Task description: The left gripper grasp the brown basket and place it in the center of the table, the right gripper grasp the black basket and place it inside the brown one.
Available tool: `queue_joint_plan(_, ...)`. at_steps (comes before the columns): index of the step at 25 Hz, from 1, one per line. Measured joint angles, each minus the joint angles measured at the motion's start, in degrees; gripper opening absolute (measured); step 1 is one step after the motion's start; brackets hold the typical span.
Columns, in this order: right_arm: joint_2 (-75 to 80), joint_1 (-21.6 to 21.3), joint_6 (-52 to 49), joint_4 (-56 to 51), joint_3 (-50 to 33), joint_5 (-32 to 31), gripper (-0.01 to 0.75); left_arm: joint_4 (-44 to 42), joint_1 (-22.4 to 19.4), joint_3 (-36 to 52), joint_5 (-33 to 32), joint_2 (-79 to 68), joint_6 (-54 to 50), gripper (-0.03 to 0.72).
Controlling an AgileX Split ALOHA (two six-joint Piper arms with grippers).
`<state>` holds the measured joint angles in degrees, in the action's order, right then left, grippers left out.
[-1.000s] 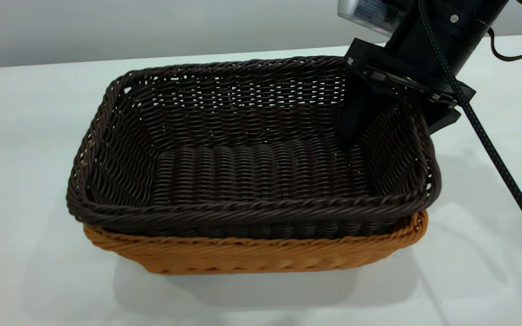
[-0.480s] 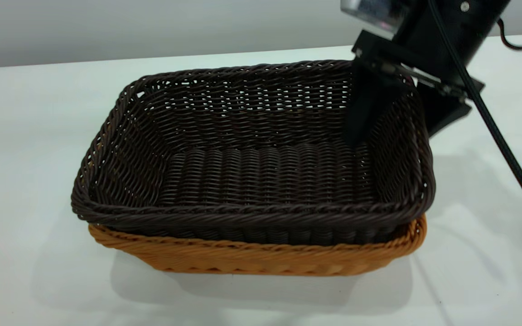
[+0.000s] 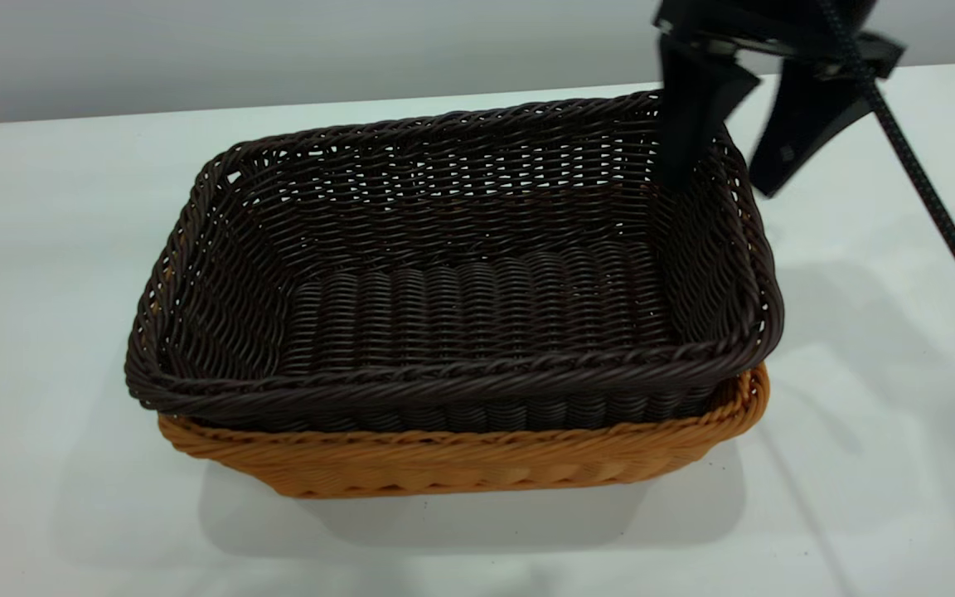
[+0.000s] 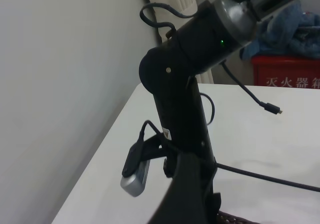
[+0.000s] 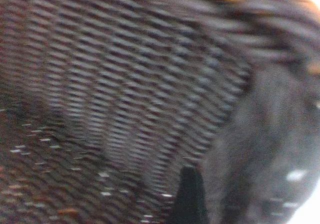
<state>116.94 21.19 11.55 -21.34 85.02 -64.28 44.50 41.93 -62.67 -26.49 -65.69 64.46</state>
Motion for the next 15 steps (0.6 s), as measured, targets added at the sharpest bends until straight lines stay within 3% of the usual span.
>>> queue_joint_plan(7, 0.0, 0.0, -2.33, 5.35, 3.45, -3.12, 0.576, -1.02, 0.0, 0.0, 0.27, 0.0, 0.4, 0.604)
queue_joint_plan(15, -0.06, 0.0, -3.31, 3.31, 8.87, -5.79, 0.507, -4.69, 0.0, 0.0, 0.26, 0.37, 0.42, 0.604)
